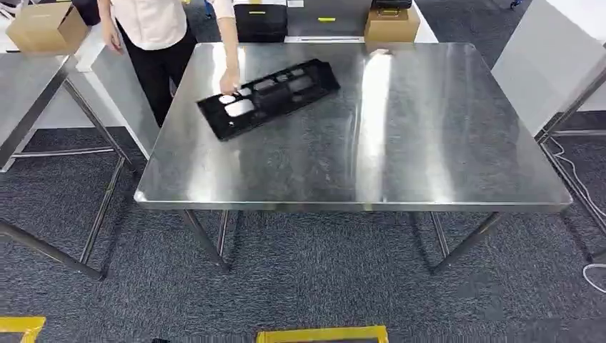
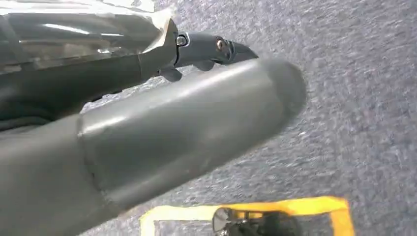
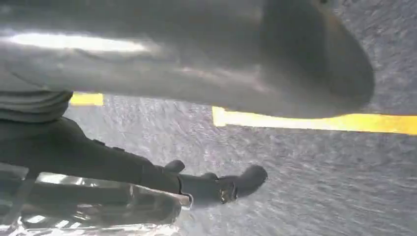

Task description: Take the parts from the cabinet and place them on the table.

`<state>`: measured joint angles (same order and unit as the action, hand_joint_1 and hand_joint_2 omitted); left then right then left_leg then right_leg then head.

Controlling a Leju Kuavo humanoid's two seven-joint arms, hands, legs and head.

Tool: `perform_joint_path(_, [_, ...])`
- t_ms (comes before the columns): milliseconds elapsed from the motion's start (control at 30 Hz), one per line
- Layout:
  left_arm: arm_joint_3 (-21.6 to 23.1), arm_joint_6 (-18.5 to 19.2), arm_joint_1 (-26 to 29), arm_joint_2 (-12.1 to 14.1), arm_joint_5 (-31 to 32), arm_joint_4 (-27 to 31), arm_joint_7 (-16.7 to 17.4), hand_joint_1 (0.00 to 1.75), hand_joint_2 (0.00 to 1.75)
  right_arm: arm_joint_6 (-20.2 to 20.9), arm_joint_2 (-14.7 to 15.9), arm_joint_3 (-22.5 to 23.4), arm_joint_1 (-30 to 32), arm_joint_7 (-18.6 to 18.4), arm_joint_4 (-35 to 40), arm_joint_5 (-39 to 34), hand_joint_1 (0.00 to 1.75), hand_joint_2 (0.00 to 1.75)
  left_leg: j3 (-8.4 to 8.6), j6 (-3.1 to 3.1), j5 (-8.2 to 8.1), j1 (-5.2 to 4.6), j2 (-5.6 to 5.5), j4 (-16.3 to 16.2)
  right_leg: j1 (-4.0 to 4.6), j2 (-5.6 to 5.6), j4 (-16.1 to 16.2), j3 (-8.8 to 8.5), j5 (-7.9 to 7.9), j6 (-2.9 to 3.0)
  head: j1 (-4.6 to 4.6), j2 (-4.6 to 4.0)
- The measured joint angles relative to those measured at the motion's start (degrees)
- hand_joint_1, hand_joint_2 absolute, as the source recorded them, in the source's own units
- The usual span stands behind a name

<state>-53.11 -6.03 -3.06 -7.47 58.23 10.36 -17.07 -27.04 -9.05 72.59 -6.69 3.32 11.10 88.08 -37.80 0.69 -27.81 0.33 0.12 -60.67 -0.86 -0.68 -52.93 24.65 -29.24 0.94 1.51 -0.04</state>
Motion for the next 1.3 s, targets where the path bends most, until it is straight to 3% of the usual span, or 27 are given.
perform_joint_path(67, [0.0,-0.07,-0.03,0.02,0.04,0.0,-0.06,0.0,0.0,-0.04,-0.02,0.0,0.2,0.11,0.0,-0.02,0.0,0.0,-1.27,-0.66,-6.36,0.26,-0.07,-8.48,0.33,-0.2,-0.16,1.62,1.35,0.17,0.04,0.0])
perform_joint_path(100, [0.0,-0.07,-0.05,0.02,0.04,0.0,-0.13,0.0,0.0,-0.04,0.0,0.0,0.21,0.18,0.0,-0.02,0.0,0.0,-1.61,-0.88,-6.96,0.35,-0.06,-11.88,0.35,-0.28,-0.41,2.56,1.89,0.13,0.07,0.0])
perform_joint_path(133, [0.0,-0.07,-0.04,0.02,0.07,0.0,-0.15,0.0,0.0,-0.02,0.04,-0.02,0.21,0.17,0.0,-0.02,0.0,0.0,-1.15,-0.99,-5.85,0.39,-0.06,-13.42,0.35,-0.29,-0.89,3.19,2.46,-0.02,0.11,0.0])
perform_joint_path(167, [0.0,-0.07,-0.05,-0.05,0.07,0.0,-0.17,0.0,0.0,0.09,0.13,-0.02,0.22,0.15,0.0,-0.02,0.0,0.0,0.02,-1.02,-4.05,0.45,-0.04,-12.85,0.32,-0.29,-1.43,4.26,2.78,-0.16,0.13,0.0])
perform_joint_path(200, [0.0,-0.04,-0.06,-0.07,0.07,0.0,-0.31,0.0,0.0,0.48,0.26,-0.02,0.34,-0.06,0.0,-0.02,0.0,0.0,2.96,-0.98,-1.24,0.58,-0.02,-9.58,0.28,-0.27,-2.24,5.59,3.16,-0.39,0.15,0.0])
perform_joint_path(233, [0.0,-0.04,-0.07,-0.07,0.13,0.0,-0.55,0.0,0.0,0.59,0.37,-0.02,0.48,-0.39,0.0,-0.09,0.0,0.0,6.47,-0.8,-0.13,0.66,-0.02,-4.83,0.27,-0.26,-2.94,6.55,3.4,-0.73,0.13,0.0])
perform_joint_path(300, [0.0,0.09,-0.19,0.04,0.59,0.07,-1.12,0.0,0.0,1.09,0.55,-0.02,0.75,-1.07,0.0,-0.5,0.0,0.0,11.85,-0.12,-2.66,0.33,-0.26,3.54,0.68,-0.32,-3.87,7.71,3.89,-1.47,0.15,0.0])
perform_joint_path(367, [0.04,0.53,-0.19,0.22,0.72,0.07,-1.62,0.0,0.0,1.2,0.68,-0.02,0.84,-1.82,0.0,-1.05,0.0,0.0,11.37,0.36,-2.81,-0.02,-0.3,4.2,0.46,-0.49,-3.75,8.17,4.91,-2.31,0.02,0.0])
perform_joint_path(433, [0.06,1.14,-0.13,0.39,1.09,0.07,-2.23,0.0,0.0,1.0,0.81,0.02,1.16,-2.82,0.0,-1.55,0.0,0.0,9.96,1.78,-1.33,-0.03,-0.08,5.36,0.84,-0.31,-3.47,8.63,5.94,-3.16,0.0,0.0])
perform_joint_path(467, [0.11,1.2,-0.25,0.24,1.18,0.07,-2.41,0.0,0.0,0.87,0.96,0.04,1.18,-3.15,0.02,-1.75,0.0,0.0,10.19,2.19,-0.64,0.24,0.45,5.53,0.45,-0.2,-4.21,9.24,4.77,-3.04,0.07,0.0])
perform_joint_path(533, [0.2,0.27,-0.37,0.13,1.25,0.13,-2.43,0.0,0.0,0.57,1.0,0.04,1.42,-4.19,0.02,-1.77,0.0,0.0,8.44,3.01,0.68,0.22,0.32,5.7,0.54,0.19,-10.91,11.74,-1.75,-1.95,-0.76,0.0])
perform_joint_path(600, [0.17,-1.34,-0.5,-0.83,1.22,0.13,-2.14,0.0,0.0,0.57,1.03,0.02,1.41,-5.27,0.02,-1.27,0.0,0.0,6.89,2.96,1.91,0.15,0.47,5.62,0.15,0.28,-19.29,13.56,-5.63,-2.24,-0.72,0.0])
perform_joint_path(667, [0.22,-1.51,-0.52,-1.2,1.36,0.13,-1.92,0.0,0.0,0.88,1.09,0.02,1.41,-6.08,0.02,-0.7,0.0,0.0,5.76,2.64,3.09,0.22,0.61,5.54,-0.11,0.29,-20.63,12.09,-4.1,-3.85,-0.76,0.0])
perform_joint_path(733, [0.42,-1.75,-0.52,-1.6,1.59,0.13,-1.88,0.0,0.0,1.33,1.29,0.0,1.34,-6.38,0.02,-0.48,0.0,0.0,4.13,1.96,4.19,0.57,0.57,5.21,-0.76,0.29,-11.79,5.75,-0.01,-5.55,-0.83,0.0])
perform_joint_path(767, [0.46,-1.84,-0.51,-1.68,1.62,0.13,-1.84,0.0,0.0,1.36,1.31,0.0,1.31,-6.38,0.02,-0.41,0.0,0.0,3.74,1.63,4.42,0.63,0.54,4.9,-0.99,0.29,-7.2,2.78,0.65,-5.73,-0.87,0.0])
perform_joint_path(800, [0.46,-1.99,-0.54,-1.66,1.62,0.13,-1.79,0.0,0.0,1.49,1.14,-0.02,1.17,-6.38,0.02,-0.35,0.0,0.0,2.87,1.05,4.79,0.4,0.61,4.51,-0.52,0.66,-2.0,-0.63,-0.85,-5.36,-1.09,0.0])
perform_joint_path(833, [0.52,-2.07,-0.6,-1.68,1.68,0.13,-1.77,0.0,0.0,1.49,1.2,-0.02,1.19,-6.38,0.02,-0.33,0.0,0.0,2.67,0.7,5.5,0.29,0.68,4.4,0.14,0.88,-0.63,-0.64,-1.26,-4.66,-0.89,0.0])
perform_joint_path(900, [0.55,-2.29,-0.62,-1.68,1.68,0.13,-1.75,0.0,0.0,1.49,1.24,-0.02,1.27,-6.4,0.02,-0.28,0.0,0.0,2.5,0.42,6.41,0.23,0.61,4.56,0.22,0.89,-1.59,0.17,-1.03,-4.53,-0.96,0.0])
perform_joint_path(933, [0.55,-2.27,-0.46,-1.66,1.68,0.13,-1.7,0.0,0.0,1.49,1.2,-0.02,1.32,-6.47,0.02,-0.28,0.0,0.0,2.21,0.13,6.72,0.23,0.53,4.57,-0.2,0.73,-1.61,1.38,-0.64,-4.03,-0.9,0.0])
perform_joint_path(967, [0.57,-2.27,-0.43,-1.66,1.7,0.13,-1.68,0.0,0.0,1.49,1.18,-0.02,1.31,-6.54,0.02,-0.31,0.0,0.0,1.68,-0.22,4.94,0.52,0.48,3.92,-0.93,0.5,-1.66,1.46,-0.18,-3.27,-0.83,0.0])
perform_joint_path(1000, [0.57,-2.3,-0.43,-1.66,1.7,0.13,-1.64,0.0,0.0,1.49,1.18,-0.02,1.29,-6.56,0.02,-0.31,0.0,0.0,1.13,-0.43,1.81,0.53,0.44,1.77,-0.76,0.47,-1.73,1.7,0.29,-2.43,-0.59,0.0])
perform_joint_path(1067, [0.61,-2.36,-0.42,-1.73,1.79,0.13,-1.4,0.0,0.0,1.55,1.2,-0.02,1.18,-6.51,0.02,-0.31,0.0,0.0,-1.07,-0.7,-5.33,0.6,0.31,-7.28,-0.16,0.2,-1.83,2.87,1.29,-1.0,-0.46,0.0])
perform_joint_path(1100, [0.63,-2.38,-0.44,-1.73,1.84,0.13,-1.33,0.0,0.0,1.57,1.2,-0.02,1.17,-6.38,0.02,-0.33,0.0,0.0,-1.9,-0.71,-7.32,0.6,0.3,-11.69,0.16,0.1,-1.99,3.63,1.81,-0.72,-0.44,0.0])
perform_joint_path(1133, [0.61,-2.4,-0.44,-1.73,1.84,0.13,-1.22,0.0,0.0,1.71,1.2,-0.02,1.18,-6.27,0.02,-0.37,0.0,0.0,-2.0,-0.62,-7.5,0.6,0.3,-14.28,0.38,0.06,-2.26,4.37,2.25,-0.56,-0.44,0.0])
perform_joint_path(1200, [0.61,-2.45,-0.44,-1.71,1.86,0.13,-1.09,0.0,0.0,1.81,1.2,-0.02,1.18,-6.08,0.02,-0.37,0.0,0.0,0.77,0.04,-4.11,0.47,0.29,-12.58,0.85,0.09,-2.71,6.06,3.11,-0.51,-0.39,0.0])
perform_joint_path(1267, [0.63,-2.56,-0.59,-1.6,2.12,0.13,-0.83,0.0,0.0,1.9,1.18,-0.02,1.18,-6.08,0.02,-0.37,0.0,0.0,7.72,1.72,-1.06,-0.07,0.09,-3.35,1.18,0.21,-3.05,7.3,4.02,-0.5,-0.39,0.0])
perform_joint_path(1300, [0.63,-2.69,-0.69,-1.29,2.25,0.22,-0.63,0.0,0.0,2.08,0.76,-0.05,1.19,-6.08,-0.02,-0.37,0.0,0.0,11.48,2.63,-2.16,-0.66,-0.06,1.56,1.26,0.23,-3.12,7.52,4.41,-0.7,-0.55,0.0])
